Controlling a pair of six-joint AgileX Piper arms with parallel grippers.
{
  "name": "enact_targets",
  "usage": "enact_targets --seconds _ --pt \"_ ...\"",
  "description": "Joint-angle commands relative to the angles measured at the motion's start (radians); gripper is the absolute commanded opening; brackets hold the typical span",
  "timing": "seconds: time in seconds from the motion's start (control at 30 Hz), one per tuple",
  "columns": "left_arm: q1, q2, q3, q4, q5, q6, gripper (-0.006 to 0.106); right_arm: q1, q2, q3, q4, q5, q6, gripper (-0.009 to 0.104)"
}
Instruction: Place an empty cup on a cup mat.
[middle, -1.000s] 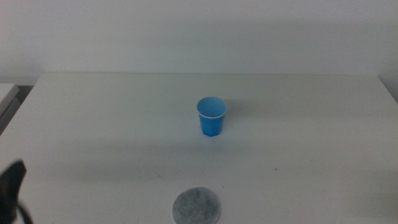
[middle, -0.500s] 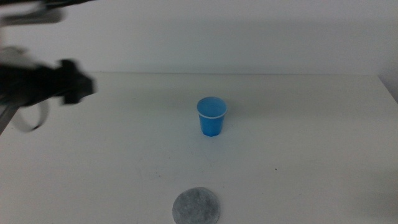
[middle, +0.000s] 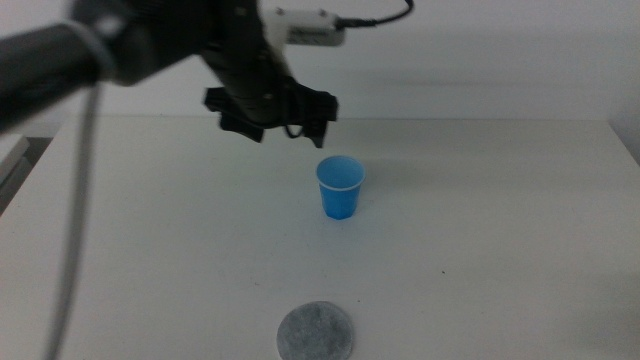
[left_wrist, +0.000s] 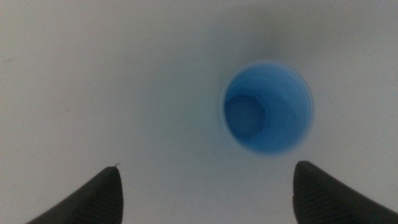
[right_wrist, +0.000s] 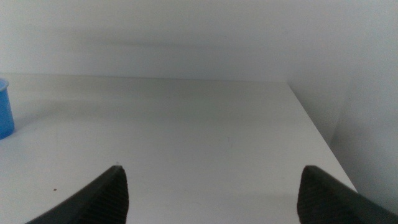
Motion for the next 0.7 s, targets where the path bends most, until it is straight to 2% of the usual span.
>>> enact_targets --seconds 0.0,0.17,0.47,0.57,0.67 --pt "-0.018 0.095 -0.108 0.005 0.050 -0.011 0.094 0.002 -0.005 0.003 -0.005 -0.007 -0.004 0.093" --pt "-0.027 0.265 -0.239 0.004 0.042 -0.011 0.094 0.002 -0.005 0.003 -0.005 -0.007 -0.004 0.093" --pt "-0.027 0.386 -0.257 -0.004 -0.063 -0.011 0.092 0.002 -0.005 0.003 -0.005 -0.007 -0.004 0.093" --pt "-0.027 0.390 -0.257 -0.035 -0.064 -0.011 0.082 0.002 -0.005 0.003 -0.005 -0.007 -0.004 0.093" --pt "-0.027 0.399 -0.257 -0.069 -0.053 -0.011 0.054 0.002 -0.005 0.003 -0.005 -0.007 -0.004 0.093"
